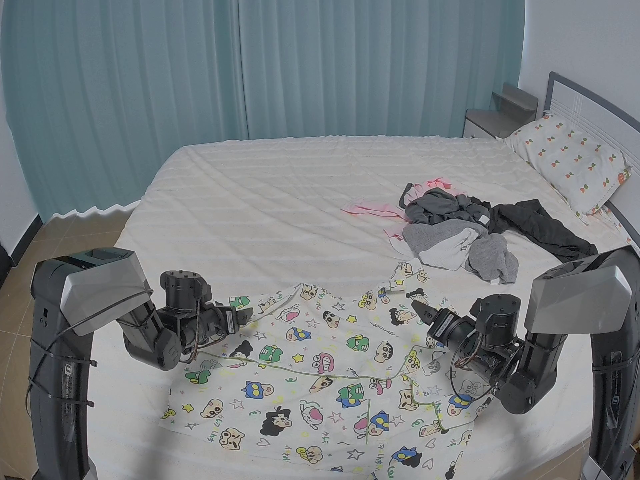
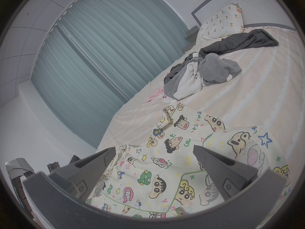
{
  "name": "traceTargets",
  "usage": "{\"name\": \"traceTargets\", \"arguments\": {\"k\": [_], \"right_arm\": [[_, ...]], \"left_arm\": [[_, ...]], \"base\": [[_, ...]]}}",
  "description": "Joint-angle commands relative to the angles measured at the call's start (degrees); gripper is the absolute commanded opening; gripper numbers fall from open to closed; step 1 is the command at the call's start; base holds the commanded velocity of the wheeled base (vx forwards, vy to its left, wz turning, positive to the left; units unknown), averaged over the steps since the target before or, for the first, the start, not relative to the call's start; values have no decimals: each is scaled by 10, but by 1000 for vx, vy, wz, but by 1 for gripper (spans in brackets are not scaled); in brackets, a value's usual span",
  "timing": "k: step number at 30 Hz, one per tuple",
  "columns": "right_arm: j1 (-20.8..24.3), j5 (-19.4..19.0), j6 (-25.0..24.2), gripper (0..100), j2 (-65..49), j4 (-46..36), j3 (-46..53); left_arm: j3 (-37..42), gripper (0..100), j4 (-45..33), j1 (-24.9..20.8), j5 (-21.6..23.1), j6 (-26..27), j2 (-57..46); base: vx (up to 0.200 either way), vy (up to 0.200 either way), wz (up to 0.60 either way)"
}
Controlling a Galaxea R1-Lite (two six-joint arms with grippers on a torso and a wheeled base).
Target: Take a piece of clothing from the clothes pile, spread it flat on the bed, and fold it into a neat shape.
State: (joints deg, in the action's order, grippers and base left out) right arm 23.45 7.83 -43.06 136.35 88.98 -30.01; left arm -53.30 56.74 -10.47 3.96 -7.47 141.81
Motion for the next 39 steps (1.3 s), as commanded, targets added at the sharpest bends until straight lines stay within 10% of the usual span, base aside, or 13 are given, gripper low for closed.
{"name": "traceTargets", "arguments": {"k": [1, 17, 18, 39], "right_arm": [[1, 0, 0, 100, 6, 5, 0], [2, -1, 0, 100, 6, 4, -1], [2, -1, 0, 100, 6, 5, -1], [5, -1, 0, 100, 11, 5, 0]], "left_arm": [[36, 100, 6, 5, 24, 34, 2], [-22, 100, -1, -5, 11, 62, 44], [-24, 0, -2, -5, 11, 62, 44], [-125, 0, 1, 8, -78, 18, 39]], "base": [[0, 0, 0], [0, 0, 0], [0, 0, 0], [0, 0, 0]]}}
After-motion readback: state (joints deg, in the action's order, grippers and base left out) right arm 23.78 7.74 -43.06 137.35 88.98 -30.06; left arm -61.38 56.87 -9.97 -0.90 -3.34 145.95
